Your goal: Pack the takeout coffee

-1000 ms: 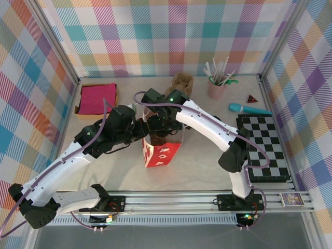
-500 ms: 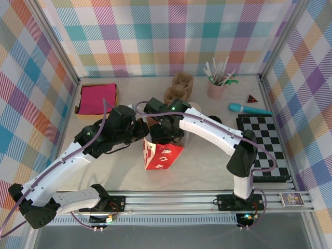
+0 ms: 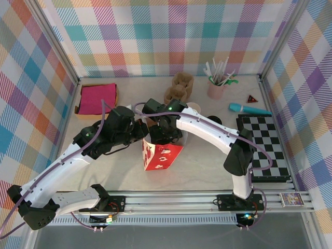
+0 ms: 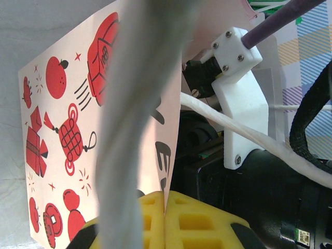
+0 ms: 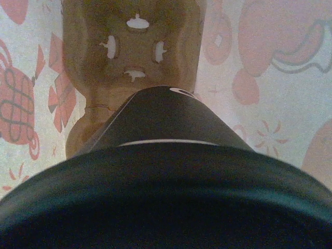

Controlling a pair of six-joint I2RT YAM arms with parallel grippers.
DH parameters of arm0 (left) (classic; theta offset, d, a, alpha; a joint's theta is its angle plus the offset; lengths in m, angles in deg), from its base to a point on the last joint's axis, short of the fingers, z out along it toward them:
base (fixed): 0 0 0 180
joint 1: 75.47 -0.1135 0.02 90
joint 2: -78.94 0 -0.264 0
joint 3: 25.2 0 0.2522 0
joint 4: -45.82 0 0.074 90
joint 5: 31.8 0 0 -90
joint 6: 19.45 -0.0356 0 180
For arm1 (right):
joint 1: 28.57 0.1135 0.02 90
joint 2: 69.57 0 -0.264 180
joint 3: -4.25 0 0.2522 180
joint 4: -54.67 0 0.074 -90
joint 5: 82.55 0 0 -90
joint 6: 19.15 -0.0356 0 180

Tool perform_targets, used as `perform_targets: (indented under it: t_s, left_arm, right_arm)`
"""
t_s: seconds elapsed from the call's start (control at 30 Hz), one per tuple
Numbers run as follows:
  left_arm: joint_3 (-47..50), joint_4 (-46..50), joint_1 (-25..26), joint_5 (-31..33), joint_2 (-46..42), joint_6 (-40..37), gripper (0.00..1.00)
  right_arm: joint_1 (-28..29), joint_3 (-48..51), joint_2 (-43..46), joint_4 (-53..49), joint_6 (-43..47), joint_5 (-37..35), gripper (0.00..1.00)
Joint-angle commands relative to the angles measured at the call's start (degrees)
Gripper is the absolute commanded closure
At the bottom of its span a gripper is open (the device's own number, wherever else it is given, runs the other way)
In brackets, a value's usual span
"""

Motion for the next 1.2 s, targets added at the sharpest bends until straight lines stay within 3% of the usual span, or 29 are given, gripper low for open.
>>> perform_targets:
  t_s: [0.0,0.5,0.57,0.67,0.73,1.03,1.17]
  left_arm:
    - [0.7,-0.4,0.7,0.6,-1.4,0.5,0.99]
    - [1.0,0.8,0.8,-0.3,-1.9,0.3,0.99]
    - [0.9,1.7,0.6,0.4,-2.3,0.4,0.91]
    - [0.0,4.5,0.7,2.0,-3.0,0.2,0.56]
    - [-0.6,6.4,0.7,3.3,-4.0,-0.1,0.42]
    - [0.4,10.1,0.6,10.6,-13.9,1.0,0.27]
    - [1.6,12.3,0.6,16.3,-18.4,5.3,0.28]
  right_arm:
    - [0.4,-0.1,-1.1,-0.6,0.7,1.3,0.41]
    - [-1.4,-13.2,-10.4,-3.9,0.3,4.4,0.41]
    - [-1.4,-13.6,-10.9,-3.8,0.4,4.7,0.41]
    - [-1.4,-13.6,-11.4,-3.9,0.5,5.2,0.42]
    - [-1.4,-13.6,-11.1,-4.0,0.6,5.2,0.42]
    - [-0.8,-14.1,-10.4,-3.9,1.4,5.0,0.44]
    - [0.2,-14.7,-11.0,-3.8,1.5,5.4,0.44]
